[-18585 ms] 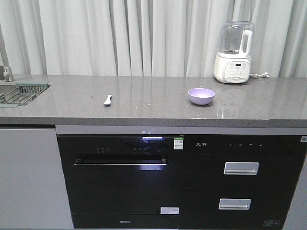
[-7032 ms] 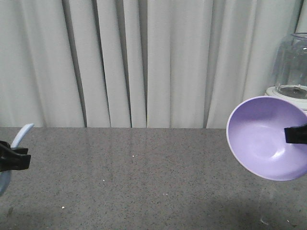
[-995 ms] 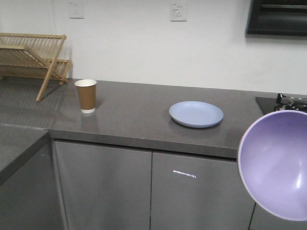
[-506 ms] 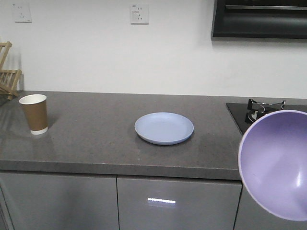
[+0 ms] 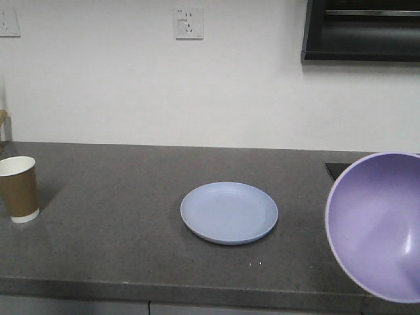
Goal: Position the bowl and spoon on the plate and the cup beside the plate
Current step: 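Move the held bowl with the right gripper over the blue plate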
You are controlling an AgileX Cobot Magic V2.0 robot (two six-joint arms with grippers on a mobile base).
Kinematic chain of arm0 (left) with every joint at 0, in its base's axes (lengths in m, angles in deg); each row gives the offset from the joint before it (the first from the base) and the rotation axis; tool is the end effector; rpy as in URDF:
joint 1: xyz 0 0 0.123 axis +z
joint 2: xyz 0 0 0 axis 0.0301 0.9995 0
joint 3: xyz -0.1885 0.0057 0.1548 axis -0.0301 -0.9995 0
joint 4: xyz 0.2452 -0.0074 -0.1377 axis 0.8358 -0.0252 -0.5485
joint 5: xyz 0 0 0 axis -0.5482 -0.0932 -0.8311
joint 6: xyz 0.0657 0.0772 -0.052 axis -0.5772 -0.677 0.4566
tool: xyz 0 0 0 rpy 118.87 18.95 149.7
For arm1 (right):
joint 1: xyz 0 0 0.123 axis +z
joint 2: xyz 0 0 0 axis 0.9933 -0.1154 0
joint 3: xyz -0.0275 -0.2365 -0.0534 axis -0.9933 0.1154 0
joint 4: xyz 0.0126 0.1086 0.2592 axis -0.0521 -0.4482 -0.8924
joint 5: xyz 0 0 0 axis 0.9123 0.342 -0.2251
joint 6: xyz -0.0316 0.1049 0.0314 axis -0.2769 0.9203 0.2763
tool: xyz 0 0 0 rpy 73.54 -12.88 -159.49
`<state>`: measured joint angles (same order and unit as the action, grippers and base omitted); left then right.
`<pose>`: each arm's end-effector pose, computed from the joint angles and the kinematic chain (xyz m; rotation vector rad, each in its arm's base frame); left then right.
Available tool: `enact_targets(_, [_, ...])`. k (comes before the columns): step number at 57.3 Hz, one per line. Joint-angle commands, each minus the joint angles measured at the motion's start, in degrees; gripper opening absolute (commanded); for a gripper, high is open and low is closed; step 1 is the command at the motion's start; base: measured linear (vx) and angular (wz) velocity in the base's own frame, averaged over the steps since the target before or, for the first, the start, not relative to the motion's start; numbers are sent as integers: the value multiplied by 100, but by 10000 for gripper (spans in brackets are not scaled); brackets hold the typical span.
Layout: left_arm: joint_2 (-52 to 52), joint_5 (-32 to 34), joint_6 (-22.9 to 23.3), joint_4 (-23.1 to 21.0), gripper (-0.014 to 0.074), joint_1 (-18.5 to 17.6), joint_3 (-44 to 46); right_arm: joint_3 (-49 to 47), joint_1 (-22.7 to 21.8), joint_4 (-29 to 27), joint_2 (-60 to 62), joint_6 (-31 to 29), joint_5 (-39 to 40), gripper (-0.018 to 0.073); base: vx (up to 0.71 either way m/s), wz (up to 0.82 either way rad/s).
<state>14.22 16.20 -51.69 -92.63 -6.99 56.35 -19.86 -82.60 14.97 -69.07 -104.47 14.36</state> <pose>0.2330 -0.0441 0.3449 0.2188 1.8908 -0.1550 0.2379 0.0204 0.3731 -0.1526 1.9221 0.1267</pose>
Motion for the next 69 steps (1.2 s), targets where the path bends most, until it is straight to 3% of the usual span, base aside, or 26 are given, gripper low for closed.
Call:
enact_targets(1, [-23, 447, 3, -80, -3, -39, 159, -161, -24, -36, 39, -42, 473, -9, 35, 0])
enact_targets(69, [-23, 447, 3, -80, -3, -39, 159, -161, -24, -36, 39, -42, 479, -9, 25, -6])
